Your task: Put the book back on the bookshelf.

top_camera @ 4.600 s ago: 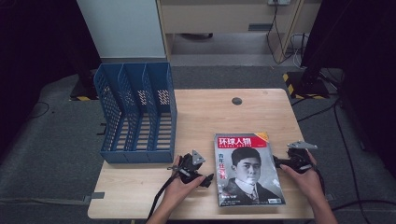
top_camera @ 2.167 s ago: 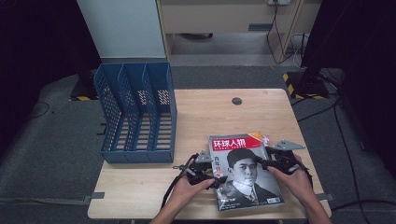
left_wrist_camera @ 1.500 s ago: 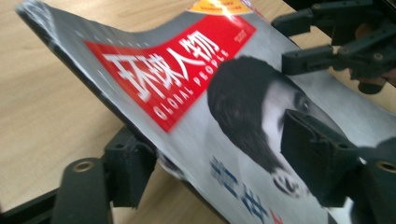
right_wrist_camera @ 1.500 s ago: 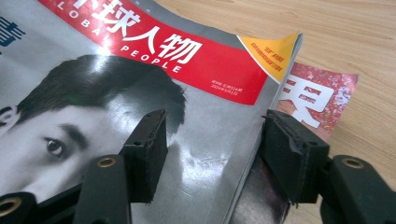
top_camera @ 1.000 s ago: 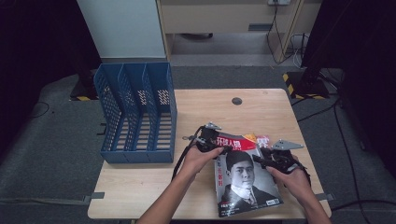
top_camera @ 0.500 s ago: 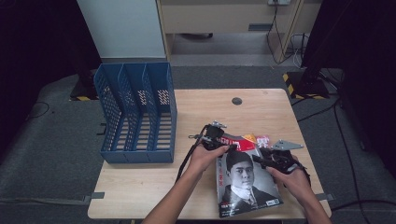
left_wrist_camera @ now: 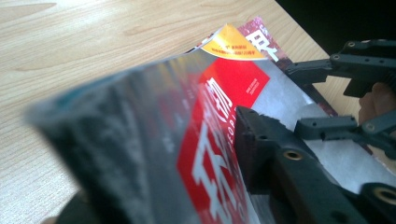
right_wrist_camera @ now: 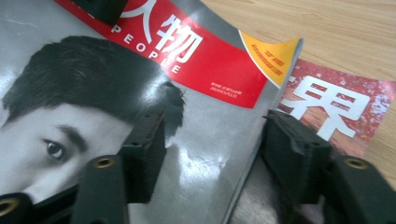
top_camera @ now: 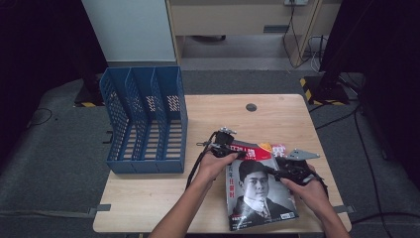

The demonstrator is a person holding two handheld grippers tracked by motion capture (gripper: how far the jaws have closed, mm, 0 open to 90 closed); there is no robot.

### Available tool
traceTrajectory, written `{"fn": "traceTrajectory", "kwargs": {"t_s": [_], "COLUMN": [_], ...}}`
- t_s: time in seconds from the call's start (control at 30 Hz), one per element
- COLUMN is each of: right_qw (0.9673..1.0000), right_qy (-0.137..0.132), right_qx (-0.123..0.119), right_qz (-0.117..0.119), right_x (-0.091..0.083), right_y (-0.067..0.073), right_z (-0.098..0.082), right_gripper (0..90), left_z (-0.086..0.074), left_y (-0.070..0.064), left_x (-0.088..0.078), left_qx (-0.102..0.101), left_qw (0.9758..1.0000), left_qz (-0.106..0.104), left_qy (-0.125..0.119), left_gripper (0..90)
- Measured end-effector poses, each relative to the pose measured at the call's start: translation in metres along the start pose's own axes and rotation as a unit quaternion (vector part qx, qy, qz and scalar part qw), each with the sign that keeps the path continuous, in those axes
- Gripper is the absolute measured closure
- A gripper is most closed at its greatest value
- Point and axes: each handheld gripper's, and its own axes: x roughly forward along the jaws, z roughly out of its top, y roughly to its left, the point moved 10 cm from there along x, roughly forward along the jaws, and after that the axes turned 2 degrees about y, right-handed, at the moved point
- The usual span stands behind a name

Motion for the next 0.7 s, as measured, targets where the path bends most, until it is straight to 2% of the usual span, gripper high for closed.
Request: {"fn": "traceTrajectory", "kwargs": {"t_s": [0.07,0.33,0.5,0.7], "right_qw": [1.0,0.9998,0.9999,0.9999], "right_qy": [-0.002,-0.003,-0.002,-0.006], "right_qx": [0.009,0.017,0.013,0.008], "right_qz": [0.002,0.005,0.006,0.003], "right_x": [0.0016,0.0053,0.0049,0.0043], "right_y": [0.0005,0.002,0.0028,0.0015], "right_z": [0.0011,0.0031,0.0024,0.0022], "right_gripper": [29.6,20.0,23.0,26.2], "left_z": [0.0017,0.0044,0.0065,0.0077], "left_y": [-0.0012,-0.0055,-0.0087,-0.0079], "left_x": [-0.0012,-0.0041,-0.0048,-0.0019], "left_qx": [-0.001,0.008,0.017,0.017], "left_qw": [1.0,0.9998,0.9998,0.9998], "left_qz": [-0.005,-0.011,-0.01,-0.003], "left_qy": [-0.005,-0.012,-0.007,0.003], "left_gripper": [78.0,79.0,78.5,71.1]}}
